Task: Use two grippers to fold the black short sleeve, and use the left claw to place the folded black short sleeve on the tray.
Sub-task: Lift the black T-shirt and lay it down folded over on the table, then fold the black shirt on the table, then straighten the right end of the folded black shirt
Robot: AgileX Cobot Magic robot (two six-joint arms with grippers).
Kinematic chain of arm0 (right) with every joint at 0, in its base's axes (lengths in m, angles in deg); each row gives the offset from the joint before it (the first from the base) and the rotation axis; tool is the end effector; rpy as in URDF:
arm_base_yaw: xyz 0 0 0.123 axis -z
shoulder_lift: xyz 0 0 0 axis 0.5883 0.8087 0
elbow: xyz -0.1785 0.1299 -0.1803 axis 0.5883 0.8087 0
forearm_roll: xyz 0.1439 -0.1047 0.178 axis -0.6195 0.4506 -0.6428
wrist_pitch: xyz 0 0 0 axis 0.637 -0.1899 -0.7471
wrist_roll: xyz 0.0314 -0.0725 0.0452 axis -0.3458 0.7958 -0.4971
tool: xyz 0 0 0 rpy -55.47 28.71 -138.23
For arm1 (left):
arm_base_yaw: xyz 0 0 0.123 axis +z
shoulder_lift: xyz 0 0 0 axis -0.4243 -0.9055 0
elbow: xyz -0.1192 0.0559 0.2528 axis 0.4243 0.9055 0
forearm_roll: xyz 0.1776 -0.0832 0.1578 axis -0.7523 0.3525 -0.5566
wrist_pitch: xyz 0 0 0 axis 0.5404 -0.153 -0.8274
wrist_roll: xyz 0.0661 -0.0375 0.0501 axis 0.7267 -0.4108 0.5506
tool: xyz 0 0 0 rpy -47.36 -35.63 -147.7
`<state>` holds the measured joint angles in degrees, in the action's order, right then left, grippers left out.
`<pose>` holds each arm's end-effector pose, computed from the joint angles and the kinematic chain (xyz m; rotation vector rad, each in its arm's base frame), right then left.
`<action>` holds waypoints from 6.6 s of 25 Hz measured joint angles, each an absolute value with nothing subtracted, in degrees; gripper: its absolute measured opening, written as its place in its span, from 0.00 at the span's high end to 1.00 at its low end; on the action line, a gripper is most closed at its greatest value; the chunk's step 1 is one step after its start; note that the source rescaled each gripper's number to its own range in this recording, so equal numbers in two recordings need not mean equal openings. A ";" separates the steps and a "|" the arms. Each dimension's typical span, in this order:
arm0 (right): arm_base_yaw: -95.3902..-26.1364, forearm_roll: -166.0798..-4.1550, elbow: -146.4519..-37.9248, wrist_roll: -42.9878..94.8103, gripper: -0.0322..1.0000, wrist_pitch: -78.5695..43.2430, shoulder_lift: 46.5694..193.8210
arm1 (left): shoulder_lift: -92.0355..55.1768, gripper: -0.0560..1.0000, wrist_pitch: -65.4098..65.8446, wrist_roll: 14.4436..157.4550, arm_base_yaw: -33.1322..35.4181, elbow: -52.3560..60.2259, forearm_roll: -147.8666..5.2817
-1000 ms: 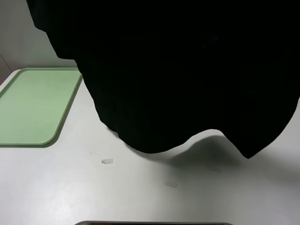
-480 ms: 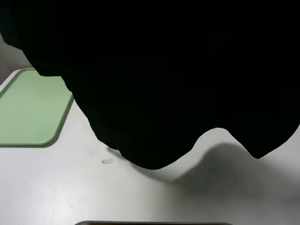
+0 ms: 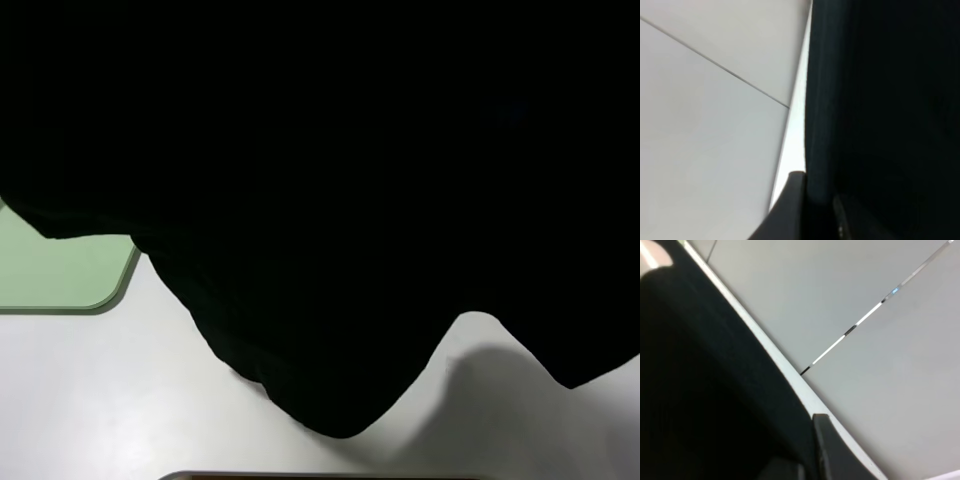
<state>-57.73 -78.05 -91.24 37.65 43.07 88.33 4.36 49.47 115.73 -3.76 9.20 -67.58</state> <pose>0.0582 0.0245 0.4838 -0.9674 1.8006 -0.1241 0.1119 -0.0863 0.4712 1.4002 1.3693 0.0452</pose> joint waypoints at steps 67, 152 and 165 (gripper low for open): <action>-43.73 -69.13 -78.36 35.22 0.97 21.90 141.39 | -48.92 0.93 9.29 88.33 -4.90 22.74 -97.85; -42.89 -78.69 -78.36 19.35 0.00 42.98 123.06 | -15.60 0.00 45.39 67.16 -4.00 22.90 -85.30; -42.89 -82.67 -78.36 17.03 0.00 43.05 121.01 | 12.75 0.00 47.36 57.06 -4.00 33.05 -85.49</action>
